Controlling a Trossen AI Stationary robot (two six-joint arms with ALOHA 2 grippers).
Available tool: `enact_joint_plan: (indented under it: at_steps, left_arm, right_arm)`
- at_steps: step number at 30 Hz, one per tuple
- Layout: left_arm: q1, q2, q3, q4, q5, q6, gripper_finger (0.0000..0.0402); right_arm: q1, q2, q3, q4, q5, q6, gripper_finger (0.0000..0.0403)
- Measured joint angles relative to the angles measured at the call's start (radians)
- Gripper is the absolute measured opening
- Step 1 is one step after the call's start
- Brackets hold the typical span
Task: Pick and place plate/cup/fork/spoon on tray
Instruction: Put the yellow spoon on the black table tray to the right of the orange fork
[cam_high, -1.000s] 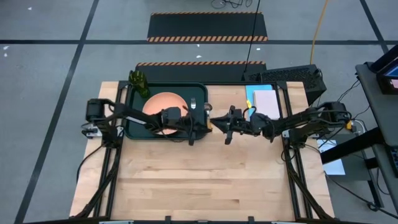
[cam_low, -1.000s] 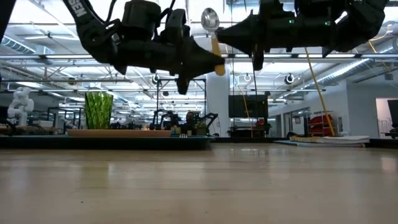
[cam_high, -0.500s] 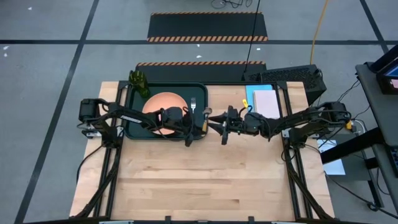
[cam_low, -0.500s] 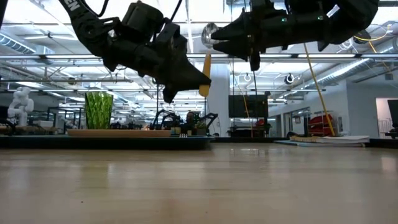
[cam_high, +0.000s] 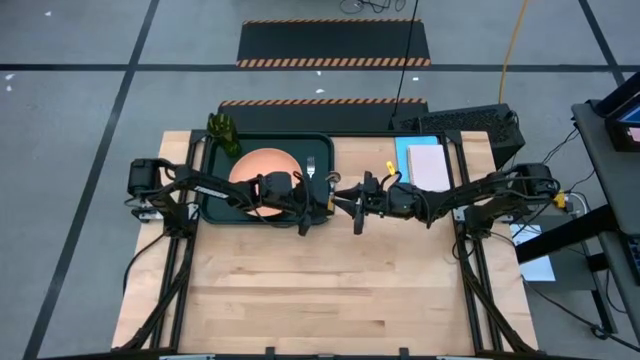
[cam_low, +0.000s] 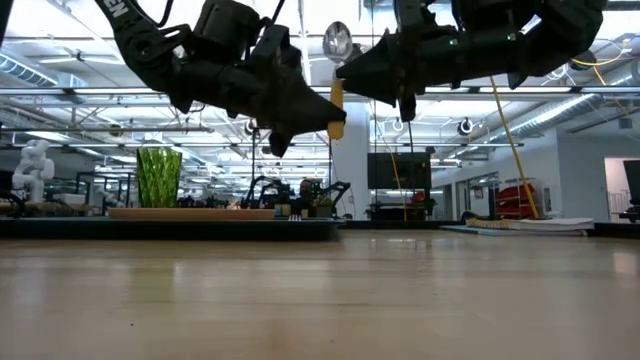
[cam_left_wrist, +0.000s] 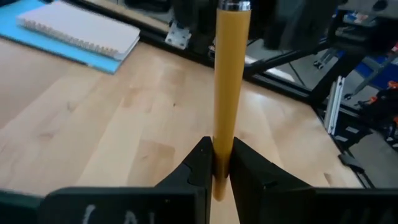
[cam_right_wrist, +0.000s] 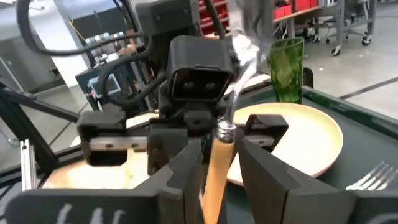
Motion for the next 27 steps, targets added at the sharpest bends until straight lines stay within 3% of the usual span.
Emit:
enact_joint_plan:
  at_steps: [5, 13, 17, 20, 24, 27]
  left_arm:
    - [-0.002, 0.002, 0.001, 0.006, 0.001, 0.002, 0.0037]
    - [-0.002, 0.002, 0.001, 0.010, 0.001, 0.019, 0.0037]
    - [-0.010, 0.002, 0.001, 0.010, -0.001, 0.042, 0.0044]
    - [-0.039, 0.002, 0.001, 0.012, -0.020, 0.093, 0.0084]
    - [-0.054, 0.001, 0.001, 0.013, -0.142, 0.087, 0.0162]
    - [-0.046, 0.001, 0.001, -0.009, -0.172, 0.076, 0.0214]
  right_arm:
    - [-0.019, 0.019, 0.000, 0.081, -0.044, -0.002, 0.0103]
    - [-0.027, 0.019, 0.000, 0.085, -0.077, 0.000, 0.0014]
    - [-0.038, 0.019, 0.000, 0.085, -0.081, 0.001, 0.0015]
    - [-0.051, 0.019, 0.000, 0.082, -0.106, 0.009, 0.0010]
    - [-0.066, 0.019, 0.000, 0.082, -0.107, 0.007, 0.0006]
    - [-0.075, 0.019, 0.000, 0.082, -0.105, 0.008, 0.0006]
